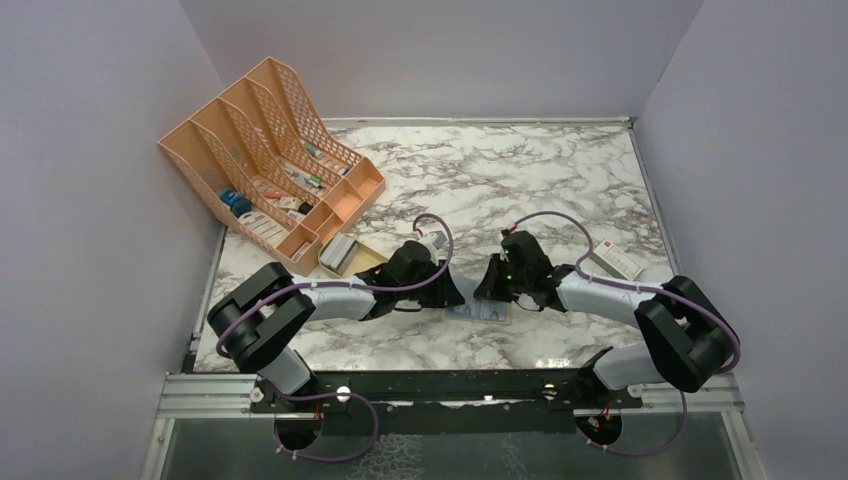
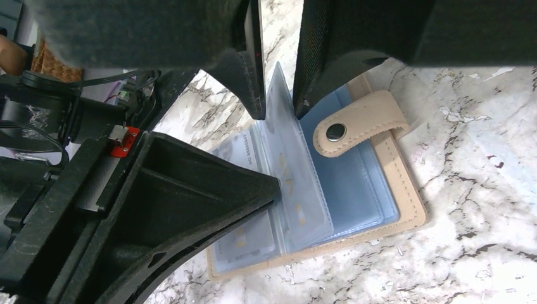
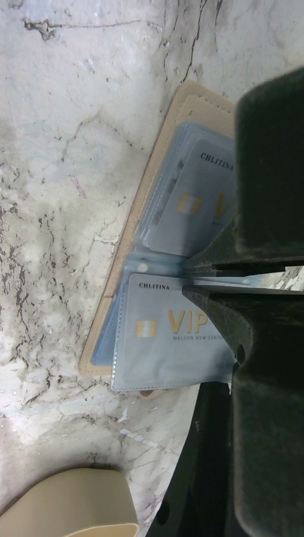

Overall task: Put the credit cards into the card holder
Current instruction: Turn over the card slot in the card holder.

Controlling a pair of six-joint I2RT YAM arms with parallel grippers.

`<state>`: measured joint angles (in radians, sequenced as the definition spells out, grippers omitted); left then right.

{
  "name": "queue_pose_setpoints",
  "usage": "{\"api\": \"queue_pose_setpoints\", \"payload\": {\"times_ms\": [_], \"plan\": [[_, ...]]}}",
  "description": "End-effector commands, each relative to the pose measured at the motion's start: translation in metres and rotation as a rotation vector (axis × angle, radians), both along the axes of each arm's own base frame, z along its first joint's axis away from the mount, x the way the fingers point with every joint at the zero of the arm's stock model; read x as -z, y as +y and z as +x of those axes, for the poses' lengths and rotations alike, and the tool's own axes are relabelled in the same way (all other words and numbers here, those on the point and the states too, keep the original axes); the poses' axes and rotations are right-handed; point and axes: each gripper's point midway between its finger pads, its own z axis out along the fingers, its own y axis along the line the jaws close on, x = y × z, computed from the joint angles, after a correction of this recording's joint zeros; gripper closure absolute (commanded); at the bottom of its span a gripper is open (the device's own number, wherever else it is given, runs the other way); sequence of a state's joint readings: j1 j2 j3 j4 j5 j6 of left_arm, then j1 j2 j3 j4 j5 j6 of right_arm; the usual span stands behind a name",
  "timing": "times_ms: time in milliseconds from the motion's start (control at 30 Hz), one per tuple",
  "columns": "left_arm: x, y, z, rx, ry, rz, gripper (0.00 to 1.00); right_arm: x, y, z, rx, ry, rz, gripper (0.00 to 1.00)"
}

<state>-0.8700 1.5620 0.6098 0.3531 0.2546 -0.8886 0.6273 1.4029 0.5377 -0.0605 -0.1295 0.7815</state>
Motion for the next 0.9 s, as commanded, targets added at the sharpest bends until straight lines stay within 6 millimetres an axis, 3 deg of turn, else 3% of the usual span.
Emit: {"api": "queue_pose_setpoints", "payload": {"times_ms": [0, 167, 367, 867], "plan": [[-0.014, -0.013, 0.004, 0.022, -0.013, -0.057, 0.77, -0.009, -0.007, -0.002, 0.008, -0.008, -0.031, 0.84], [-0.013, -0.013, 0.004, 0.021, -0.012, -0.054, 0.88, -0.031, -0.015, 0.001, 0.033, -0.053, -0.048, 0.66], [-0.011, -0.01, 0.004, 0.015, -0.013, -0.047, 1.0, -0.034, -0.035, -0.003, 0.091, -0.066, -0.107, 0.49], [-0.003, 0.001, 0.008, -0.04, -0.012, 0.011, 1.0, -0.007, -0.053, -0.014, 0.148, -0.013, -0.151, 0.36]]}}
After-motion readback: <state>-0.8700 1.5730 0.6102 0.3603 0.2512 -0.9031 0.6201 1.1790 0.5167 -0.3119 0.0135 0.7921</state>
